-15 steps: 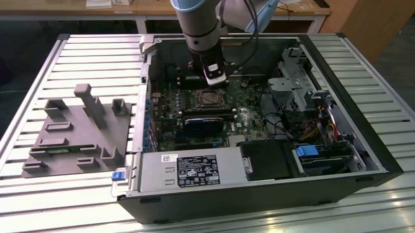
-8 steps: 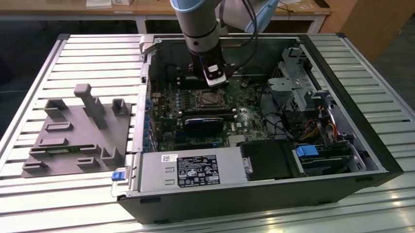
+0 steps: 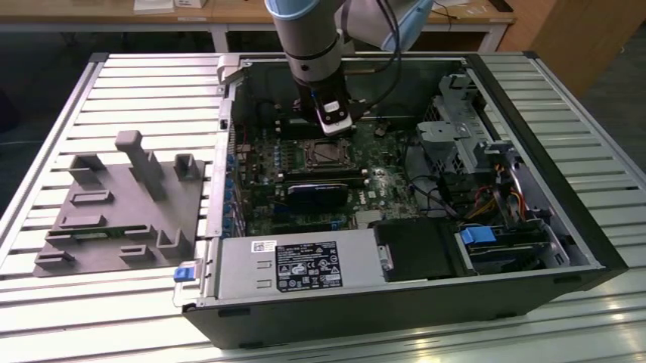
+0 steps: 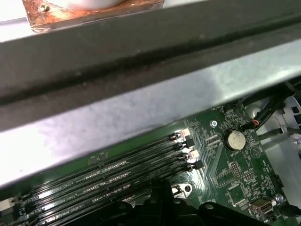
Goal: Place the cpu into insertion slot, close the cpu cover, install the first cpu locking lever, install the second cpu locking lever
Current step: 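Install the first cpu locking lever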
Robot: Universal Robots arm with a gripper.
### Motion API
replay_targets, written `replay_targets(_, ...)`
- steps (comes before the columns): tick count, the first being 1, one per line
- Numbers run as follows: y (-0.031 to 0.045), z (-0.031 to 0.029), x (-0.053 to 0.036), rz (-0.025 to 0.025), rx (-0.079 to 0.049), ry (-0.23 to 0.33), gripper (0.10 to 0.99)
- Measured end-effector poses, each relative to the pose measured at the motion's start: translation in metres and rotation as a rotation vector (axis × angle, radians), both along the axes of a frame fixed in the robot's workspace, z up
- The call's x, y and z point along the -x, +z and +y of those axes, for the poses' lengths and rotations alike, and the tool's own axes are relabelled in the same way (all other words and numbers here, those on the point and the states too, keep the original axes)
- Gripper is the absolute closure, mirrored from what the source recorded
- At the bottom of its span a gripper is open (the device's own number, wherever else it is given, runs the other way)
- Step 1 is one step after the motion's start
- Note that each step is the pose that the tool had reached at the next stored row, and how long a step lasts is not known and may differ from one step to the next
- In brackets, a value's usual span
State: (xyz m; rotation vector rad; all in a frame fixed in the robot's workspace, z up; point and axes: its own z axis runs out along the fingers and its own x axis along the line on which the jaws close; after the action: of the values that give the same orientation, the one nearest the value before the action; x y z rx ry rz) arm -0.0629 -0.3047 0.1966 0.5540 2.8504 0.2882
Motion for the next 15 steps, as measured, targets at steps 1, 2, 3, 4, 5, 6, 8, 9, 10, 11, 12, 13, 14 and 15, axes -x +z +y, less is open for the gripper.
replay_targets(1,0.0012,0.0000,0.0000,-0.0001,-0.001,0.000,0.980)
replay_targets(2,0.0027,0.0000,0.0000,-0.0001,-0.001,0.000,0.980)
replay_targets(3,0.0044,0.0000,-0.0001,-0.0001,-0.001,0.000,0.980)
replay_targets(4,0.0060,0.0000,-0.0001,-0.0001,-0.001,0.000,0.980)
replay_targets(5,0.0077,0.0000,0.0000,-0.0001,-0.001,0.000,0.980)
replay_targets(6,0.0092,0.0000,-0.0001,-0.0001,-0.001,0.000,0.980)
replay_targets(8,0.0118,0.0001,-0.0001,-0.0002,-0.001,0.000,0.980)
replay_targets(9,0.0123,0.0005,-0.0001,-0.0004,-0.001,0.000,0.980)
replay_targets(10,0.0124,0.0010,0.0000,-0.0005,-0.001,0.000,0.980)
replay_targets(11,0.0125,0.0017,0.0002,-0.0003,-0.001,0.000,0.980)
replay_targets(12,0.0125,0.0026,0.0004,-0.0004,-0.001,0.000,0.980)
replay_targets(13,0.0125,0.0036,0.0007,-0.0003,-0.001,0.000,0.980)
replay_targets(14,0.0125,0.0045,0.0010,-0.0003,-0.001,0.000,0.980)
replay_targets(15,0.0125,0.0054,0.0014,-0.0003,-0.001,0.000,0.980)
